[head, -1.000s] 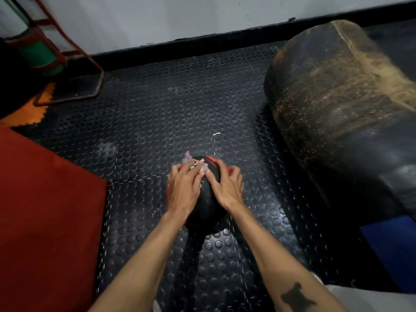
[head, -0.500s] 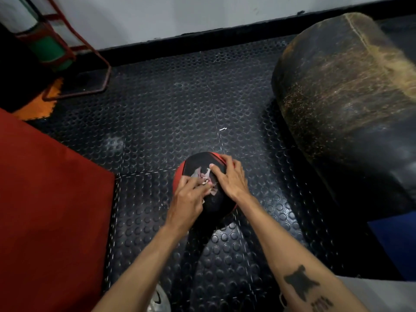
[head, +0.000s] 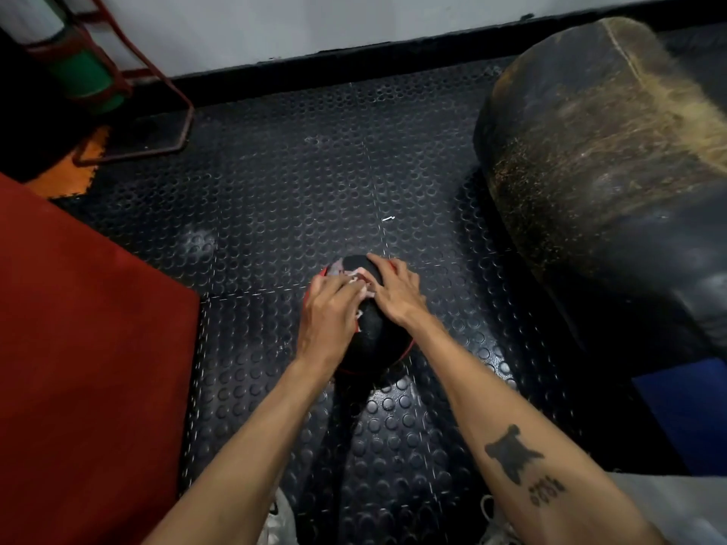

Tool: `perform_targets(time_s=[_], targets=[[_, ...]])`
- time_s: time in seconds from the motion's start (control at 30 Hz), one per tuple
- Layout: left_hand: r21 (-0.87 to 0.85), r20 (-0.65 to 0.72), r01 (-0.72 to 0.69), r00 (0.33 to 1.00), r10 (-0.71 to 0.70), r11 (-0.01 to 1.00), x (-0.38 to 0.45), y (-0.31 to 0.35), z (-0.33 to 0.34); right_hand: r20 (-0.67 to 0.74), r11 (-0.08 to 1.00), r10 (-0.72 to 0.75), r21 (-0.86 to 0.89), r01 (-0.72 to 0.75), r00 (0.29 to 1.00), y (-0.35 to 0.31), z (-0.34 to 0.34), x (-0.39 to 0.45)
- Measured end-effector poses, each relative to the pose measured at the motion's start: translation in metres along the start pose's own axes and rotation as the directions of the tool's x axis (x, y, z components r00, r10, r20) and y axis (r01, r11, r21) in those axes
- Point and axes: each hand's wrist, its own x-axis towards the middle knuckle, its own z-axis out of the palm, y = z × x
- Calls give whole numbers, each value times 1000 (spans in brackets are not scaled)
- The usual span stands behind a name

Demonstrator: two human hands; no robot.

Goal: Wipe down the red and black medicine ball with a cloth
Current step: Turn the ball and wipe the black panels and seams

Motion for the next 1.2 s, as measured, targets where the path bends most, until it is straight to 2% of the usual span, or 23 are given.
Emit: perform_targets(time_s=[0.1, 0.23, 0.33, 0.4, 0.57, 0.7, 0.8, 0.93, 1.13, 1.2], targets=[[2, 37, 47, 998, -47, 999, -19, 10, 10, 24, 1000, 22, 3, -22, 999, -5, -2, 4], [-35, 45, 23, 999, -22, 999, -28, 10, -4, 30, 1000, 14, -7, -14, 999, -2, -3, 4], [16, 6, 120, 993, -120, 993, 5, 5, -5, 34, 1000, 26, -14, -26, 999, -3, -1, 4], [40, 34, 151, 988, -153, 988, 2, 5, 3, 34, 999, 46, -2, -46, 998, -5, -4, 4], [18, 107, -13, 994, 11, 1000, -37, 7, -3, 46, 998, 34, 53, -36, 998, 5, -8, 3], [31, 23, 102, 994, -103, 994, -1, 9, -5, 53, 999, 41, 33, -43, 998, -1, -4, 2], [58, 68, 83, 994, -87, 995, -13, 17, 9, 65, 998, 50, 24, -52, 997, -2, -6, 3], [42, 116, -22, 993, 17, 999, -31, 9, 1, 67, 999, 44, 23, -45, 997, 2, -8, 0], [18, 32, 106, 994, -107, 994, -8, 14, 2, 65, 997, 72, -13, -71, 995, -8, -4, 1], [9, 60, 37, 997, -38, 999, -34, 14, 5, 64, 998, 58, 4, -59, 996, -5, -4, 3]])
